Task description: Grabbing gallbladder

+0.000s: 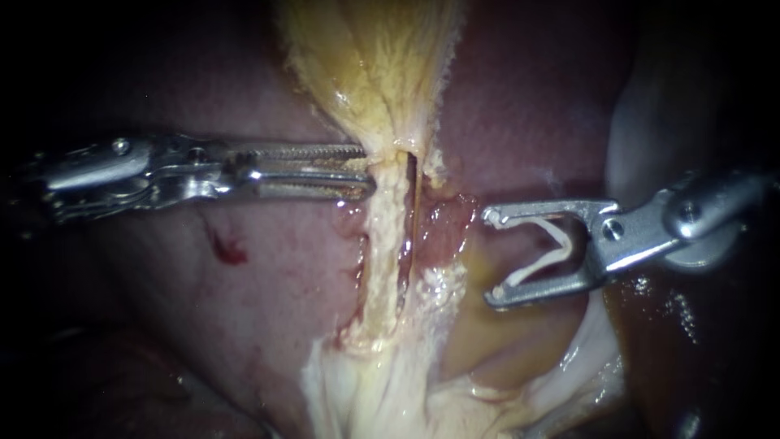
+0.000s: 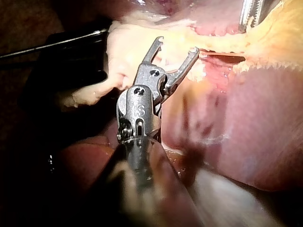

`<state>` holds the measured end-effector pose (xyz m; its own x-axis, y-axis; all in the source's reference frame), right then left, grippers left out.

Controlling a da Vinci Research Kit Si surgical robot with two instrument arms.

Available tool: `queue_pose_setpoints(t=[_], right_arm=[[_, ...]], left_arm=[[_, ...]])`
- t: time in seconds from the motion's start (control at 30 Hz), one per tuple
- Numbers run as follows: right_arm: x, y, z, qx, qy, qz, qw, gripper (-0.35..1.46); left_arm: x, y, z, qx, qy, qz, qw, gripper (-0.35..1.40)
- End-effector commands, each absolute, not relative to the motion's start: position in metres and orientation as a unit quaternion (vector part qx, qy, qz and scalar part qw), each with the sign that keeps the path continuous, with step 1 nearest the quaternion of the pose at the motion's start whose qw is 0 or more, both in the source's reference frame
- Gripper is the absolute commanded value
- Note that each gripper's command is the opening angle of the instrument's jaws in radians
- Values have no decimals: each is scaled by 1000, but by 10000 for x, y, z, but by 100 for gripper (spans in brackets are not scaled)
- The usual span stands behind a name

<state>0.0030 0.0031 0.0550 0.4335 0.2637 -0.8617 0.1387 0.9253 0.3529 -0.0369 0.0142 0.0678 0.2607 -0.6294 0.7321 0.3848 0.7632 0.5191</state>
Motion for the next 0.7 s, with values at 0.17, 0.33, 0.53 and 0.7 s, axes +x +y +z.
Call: queue_pose_setpoints(t=[0.17,0.33,0.53,0.7], right_arm=[[30,30,549,190,531,38,825,47],[30,30,549,190,531,38,825,47],[30,30,549,190,531,38,825,47],[30,30,550,190,531,38,825,47]], left_arm=[[-362,146,669,126,-512,-331,783,-35],[-358,146,662,131,-506,-329,786,-35],[-347,151,643,137,-506,-330,785,-35],[-329,166,619,142,-505,-335,783,-35]])
